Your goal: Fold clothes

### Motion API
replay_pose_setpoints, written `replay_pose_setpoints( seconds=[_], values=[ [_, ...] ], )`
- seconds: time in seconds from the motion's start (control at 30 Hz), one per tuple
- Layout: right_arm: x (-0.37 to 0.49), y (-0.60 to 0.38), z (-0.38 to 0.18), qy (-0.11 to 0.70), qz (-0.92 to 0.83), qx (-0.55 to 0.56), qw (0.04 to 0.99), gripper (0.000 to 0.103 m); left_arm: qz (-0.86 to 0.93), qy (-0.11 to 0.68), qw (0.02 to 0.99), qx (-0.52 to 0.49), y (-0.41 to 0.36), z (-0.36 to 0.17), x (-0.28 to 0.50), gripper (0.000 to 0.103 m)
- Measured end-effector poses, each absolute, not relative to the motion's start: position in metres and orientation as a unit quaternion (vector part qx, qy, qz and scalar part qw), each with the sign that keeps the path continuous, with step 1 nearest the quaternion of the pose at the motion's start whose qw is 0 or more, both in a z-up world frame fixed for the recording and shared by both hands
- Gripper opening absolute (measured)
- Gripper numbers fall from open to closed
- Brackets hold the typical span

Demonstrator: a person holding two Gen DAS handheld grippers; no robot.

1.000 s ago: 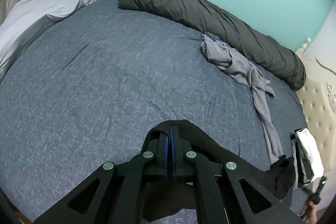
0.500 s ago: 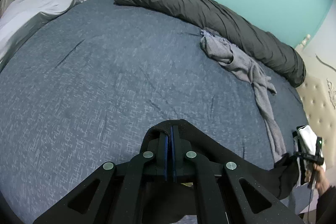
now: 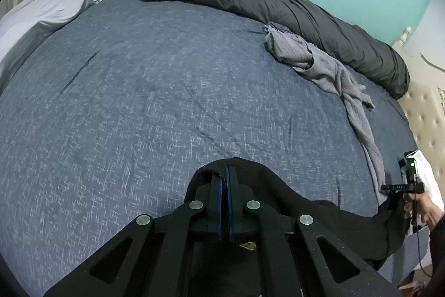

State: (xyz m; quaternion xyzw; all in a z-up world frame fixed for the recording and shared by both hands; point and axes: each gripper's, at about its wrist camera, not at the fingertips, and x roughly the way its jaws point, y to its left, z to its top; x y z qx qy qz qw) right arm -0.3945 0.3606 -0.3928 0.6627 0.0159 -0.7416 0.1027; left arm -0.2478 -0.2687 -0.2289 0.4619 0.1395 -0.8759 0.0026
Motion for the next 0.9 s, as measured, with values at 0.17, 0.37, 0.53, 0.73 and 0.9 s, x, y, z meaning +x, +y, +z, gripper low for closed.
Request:
replay_pose_setpoints(
  seconds=[0.17, 0.37, 0.53, 0.73, 0.9],
  values=[
    [-0.397, 0.366, -0.371, 0.053, -0.764, 0.636, 0.095, 0.007, -0.876, 0.136, 0.001, 0.462, -0.264, -0.231, -0.255, 0.003],
    [-0.42, 0.379, -0.297, 0.055, -0.824, 0.559, 0.073, 0.006, -0.878, 0.124, -0.002, 0.462, -0.257, -0.231, -0.258, 0.003],
    [-0.449, 0.381, -0.21, 0.059, -0.895, 0.441, 0.032, 0.006, -0.878, 0.124, -0.005, 0.461, -0.256, -0.232, -0.256, 0.003],
    [-0.484, 0.374, -0.172, 0.046, -0.912, 0.408, -0.002, 0.045, -0.879, 0.119, -0.007, 0.463, -0.255, -0.233, -0.253, 0.003],
    [-0.462, 0.376, -0.213, 0.042, -0.894, 0.447, 0.011, 0.049, -0.875, 0.124, -0.008, 0.467, -0.255, -0.237, -0.253, 0.003]
  ],
)
